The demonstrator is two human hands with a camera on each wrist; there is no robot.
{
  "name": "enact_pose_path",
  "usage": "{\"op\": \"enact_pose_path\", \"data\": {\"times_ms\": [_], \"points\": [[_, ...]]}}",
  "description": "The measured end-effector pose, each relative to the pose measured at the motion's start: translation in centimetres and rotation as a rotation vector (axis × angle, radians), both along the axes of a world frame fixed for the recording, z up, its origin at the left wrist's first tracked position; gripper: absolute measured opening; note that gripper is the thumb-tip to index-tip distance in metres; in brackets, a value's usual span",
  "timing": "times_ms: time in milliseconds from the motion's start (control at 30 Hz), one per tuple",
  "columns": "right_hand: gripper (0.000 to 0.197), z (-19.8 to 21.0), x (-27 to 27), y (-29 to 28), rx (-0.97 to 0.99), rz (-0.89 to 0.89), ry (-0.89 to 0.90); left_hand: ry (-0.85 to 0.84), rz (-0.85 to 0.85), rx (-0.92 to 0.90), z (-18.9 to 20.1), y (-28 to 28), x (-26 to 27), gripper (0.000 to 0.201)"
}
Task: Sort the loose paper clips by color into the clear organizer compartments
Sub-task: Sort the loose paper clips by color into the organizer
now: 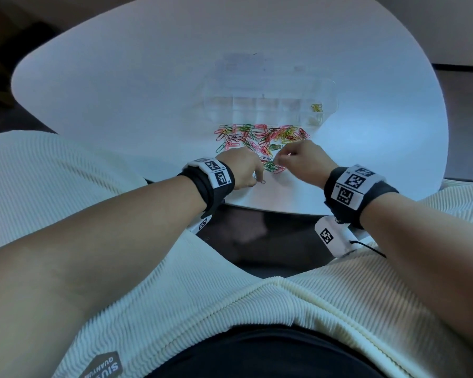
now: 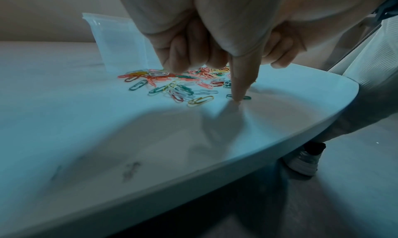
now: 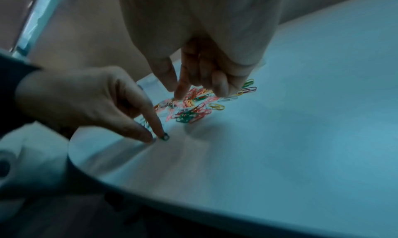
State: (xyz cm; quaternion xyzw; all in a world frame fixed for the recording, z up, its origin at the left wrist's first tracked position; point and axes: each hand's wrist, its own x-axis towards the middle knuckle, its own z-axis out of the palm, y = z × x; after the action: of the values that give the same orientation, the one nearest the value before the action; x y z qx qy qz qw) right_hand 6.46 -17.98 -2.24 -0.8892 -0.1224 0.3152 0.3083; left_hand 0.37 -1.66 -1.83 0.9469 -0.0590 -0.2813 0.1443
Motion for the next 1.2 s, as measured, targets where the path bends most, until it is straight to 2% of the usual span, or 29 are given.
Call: {"op": "enact_pose_path", "data": {"times_ms": [67,167,233,333,567,767,867,933,1033,1100,1200], "points": [[0.018,-0.5,-0.5,0.0,-0.108,0.164,-0.139,0.008,0.005,0.022,-0.1,-0.1,0.0,0.016],[0.025,-1.3,-0.7,0.0,-0.188,0.248,-0.231,-0.031,0.020,0.011,-0.5,0.1,0.0,0.020],[0.026,-1.6,-0.6,-0.1,-0.242,0.251,-0.262,-0.045,0.019,0.010,-0.7,0.1,0.1,0.026],[0.019,-1.7,-0.5,-0.2,-0.297,0.232,-0.259,-0.017,-0.002,0.033,-0.7,0.1,0.3,0.022],[0.019,-1.4,-0.9,0.2,-0.252,0.212,-0.334,-0.001,-0.017,0.074,-0.7,-0.4,0.1,0.016],[0.012,-1.8,-0.9,0.0,-0.302,0.216,-0.328,0.056,-0.007,0.067,-0.7,-0.4,-0.1,0.012],[0.012,-1.9,-1.0,0.1,-0.310,0.222,-0.317,0.070,0.023,0.055,-0.8,-0.4,-0.2,0.015],[0.013,-1.7,-1.0,0.2,-0.300,0.194,-0.305,0.060,0.124,-0.039,-0.5,-0.5,0.0,0.019],[0.014,-1.2,-0.3,0.2,-0.198,0.046,-0.240,0.018,0.309,-0.254,0.6,-0.3,0.8,0.033],[0.015,-0.6,0.4,0.1,-0.040,-0.110,-0.107,0.030,0.516,-0.454,1.5,-0.1,1.4,0.038],[0.025,0.6,1.0,0.0,0.209,-0.322,0.180,0.095,0.835,-0.867,2.9,0.2,1.9,0.030]]}}
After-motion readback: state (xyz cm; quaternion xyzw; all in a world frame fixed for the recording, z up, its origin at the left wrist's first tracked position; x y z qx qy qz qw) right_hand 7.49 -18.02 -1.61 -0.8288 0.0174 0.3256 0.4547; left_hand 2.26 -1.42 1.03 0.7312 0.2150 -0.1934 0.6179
